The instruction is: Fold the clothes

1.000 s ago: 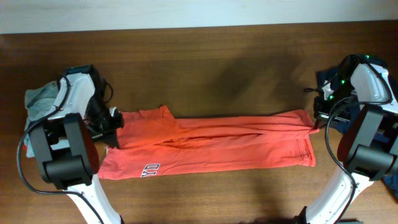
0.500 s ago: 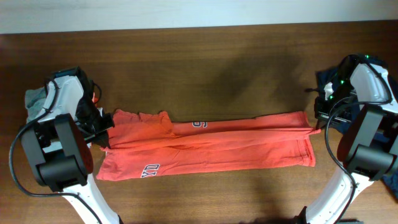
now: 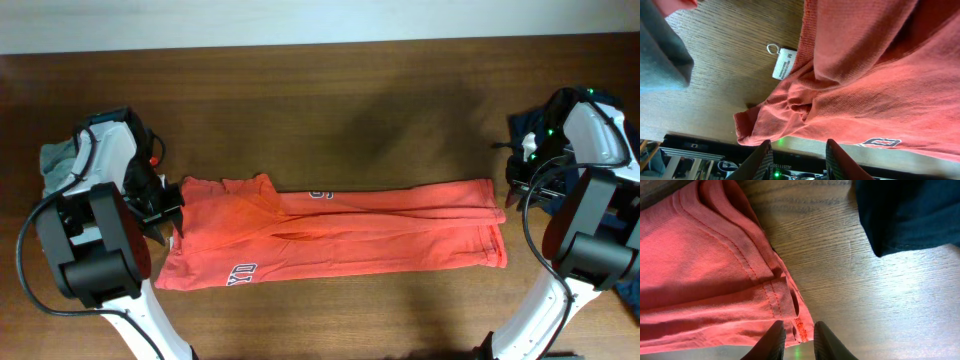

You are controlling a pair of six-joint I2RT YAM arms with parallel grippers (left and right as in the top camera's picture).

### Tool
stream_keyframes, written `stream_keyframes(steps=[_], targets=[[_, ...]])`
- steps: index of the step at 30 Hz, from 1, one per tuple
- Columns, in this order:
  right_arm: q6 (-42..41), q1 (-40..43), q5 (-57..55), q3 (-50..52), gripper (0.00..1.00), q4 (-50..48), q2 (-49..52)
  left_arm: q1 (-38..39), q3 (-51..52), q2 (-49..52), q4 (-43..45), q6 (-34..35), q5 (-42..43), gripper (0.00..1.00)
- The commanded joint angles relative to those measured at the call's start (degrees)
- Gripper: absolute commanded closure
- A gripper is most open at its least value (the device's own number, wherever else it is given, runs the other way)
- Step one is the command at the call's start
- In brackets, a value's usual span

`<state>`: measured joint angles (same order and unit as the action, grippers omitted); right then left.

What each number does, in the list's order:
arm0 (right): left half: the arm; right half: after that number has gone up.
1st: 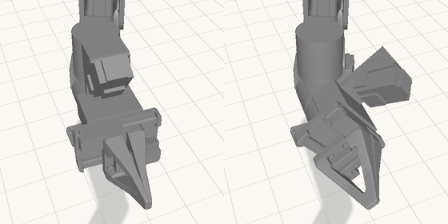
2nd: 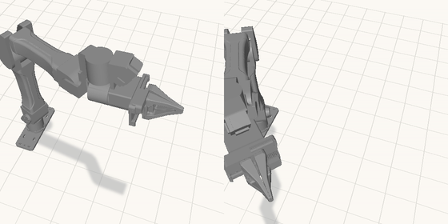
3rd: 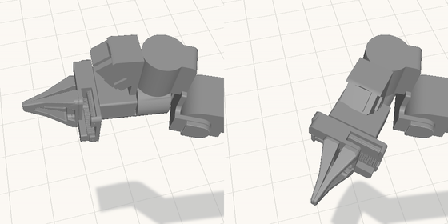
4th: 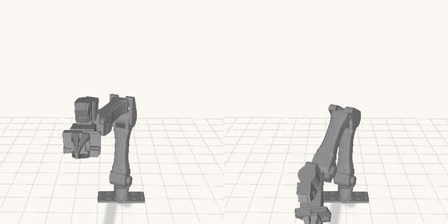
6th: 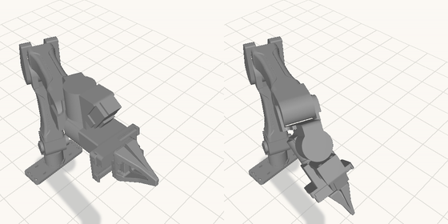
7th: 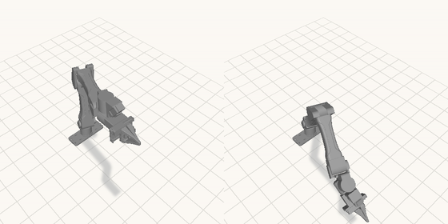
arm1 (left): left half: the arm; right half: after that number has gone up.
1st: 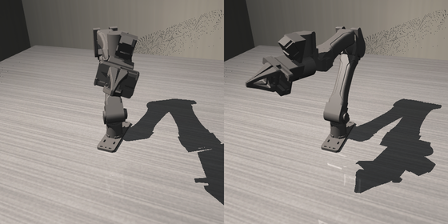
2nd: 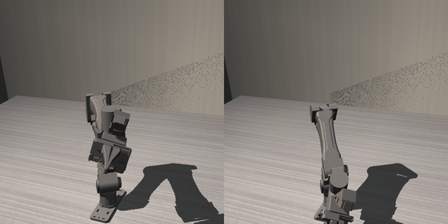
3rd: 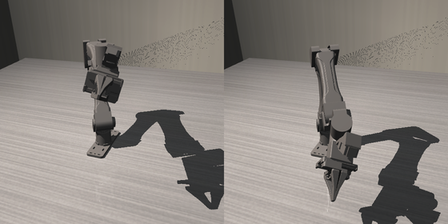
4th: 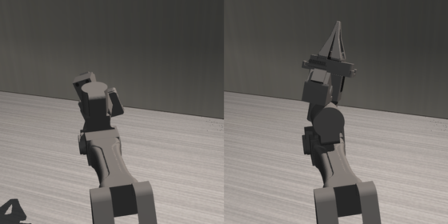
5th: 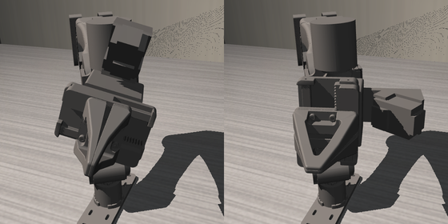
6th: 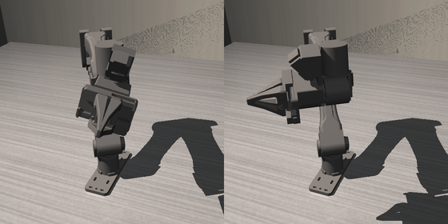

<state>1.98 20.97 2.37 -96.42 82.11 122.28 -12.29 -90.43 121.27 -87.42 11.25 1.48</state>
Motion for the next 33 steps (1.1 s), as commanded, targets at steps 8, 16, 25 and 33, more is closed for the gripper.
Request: stream_keyframes(steps=[8,16,25,33], targets=[[-0.13,0.07,-0.66,-0.22,0.74,-0.07,-0.92,4.09,-4.79,-2.80,2.58,-5.03,5.09,0.65],[-0.13,0.07,0.24,-0.22,0.70,-0.42,-0.92,10.97,-8.24,-4.09,11.91,-5.79,5.20,0.50],[-0.13,0.04,0.66,-0.22,0.70,-0.42,-0.92,21.59,-8.17,-3.61,23.10,-4.66,5.03,0.43],[-0.13,0.07,1.09,-0.22,0.70,-0.42,-0.92,25.35,-8.17,2.38,25.29,0.94,5.18,0.43]])
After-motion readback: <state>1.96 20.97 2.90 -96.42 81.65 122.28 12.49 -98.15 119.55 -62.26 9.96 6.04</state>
